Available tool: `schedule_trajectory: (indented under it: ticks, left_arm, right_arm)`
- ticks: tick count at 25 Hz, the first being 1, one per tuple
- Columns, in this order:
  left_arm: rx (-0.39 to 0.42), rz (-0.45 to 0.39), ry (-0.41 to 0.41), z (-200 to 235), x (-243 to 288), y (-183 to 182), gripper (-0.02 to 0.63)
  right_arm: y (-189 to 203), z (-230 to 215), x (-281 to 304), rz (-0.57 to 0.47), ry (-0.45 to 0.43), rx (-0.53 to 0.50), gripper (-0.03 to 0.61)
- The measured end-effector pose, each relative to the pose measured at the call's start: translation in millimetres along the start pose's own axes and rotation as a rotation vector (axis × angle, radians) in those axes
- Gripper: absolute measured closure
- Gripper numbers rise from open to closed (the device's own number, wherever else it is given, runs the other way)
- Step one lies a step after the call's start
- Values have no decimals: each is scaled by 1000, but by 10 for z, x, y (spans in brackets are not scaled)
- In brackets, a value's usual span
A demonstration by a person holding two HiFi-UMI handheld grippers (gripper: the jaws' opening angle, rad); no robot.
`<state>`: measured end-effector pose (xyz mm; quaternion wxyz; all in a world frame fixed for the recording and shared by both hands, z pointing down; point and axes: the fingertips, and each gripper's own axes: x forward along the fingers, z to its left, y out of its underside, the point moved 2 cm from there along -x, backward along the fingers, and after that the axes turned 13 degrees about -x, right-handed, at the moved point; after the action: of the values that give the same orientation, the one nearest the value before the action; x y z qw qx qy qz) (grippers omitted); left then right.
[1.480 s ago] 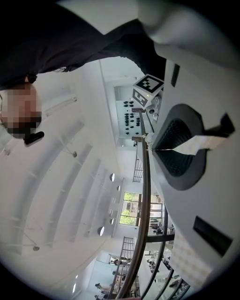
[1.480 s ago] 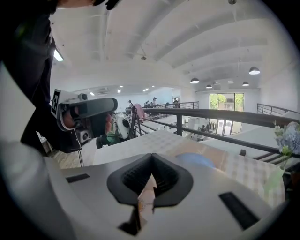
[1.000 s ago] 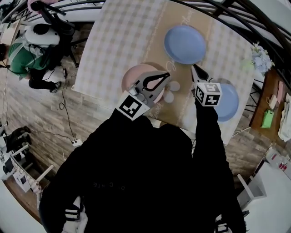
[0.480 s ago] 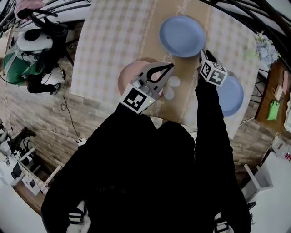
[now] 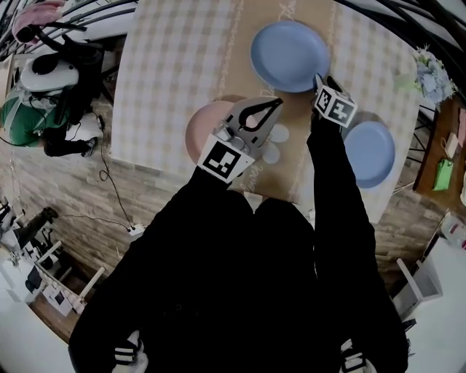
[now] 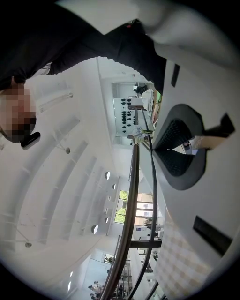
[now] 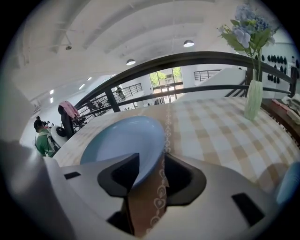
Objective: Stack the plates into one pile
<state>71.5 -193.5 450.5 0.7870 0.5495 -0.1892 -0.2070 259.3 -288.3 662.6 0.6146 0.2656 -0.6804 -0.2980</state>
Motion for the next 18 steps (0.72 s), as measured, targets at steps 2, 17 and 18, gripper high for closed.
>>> schedule_trajectory:
  ticks: [2, 17, 18]
  left_arm:
    - [-5, -1, -5, 24, 28, 9, 594]
    - [-15, 31, -39, 68, -36, 103, 594]
    - [-14, 30, -41, 69, -46, 109, 594]
  right_arm:
    - [9, -4, 59, 2, 4, 18, 402]
    - [118, 32, 265, 27, 16, 109, 457]
    - [115, 25, 269, 28, 21, 125, 466]
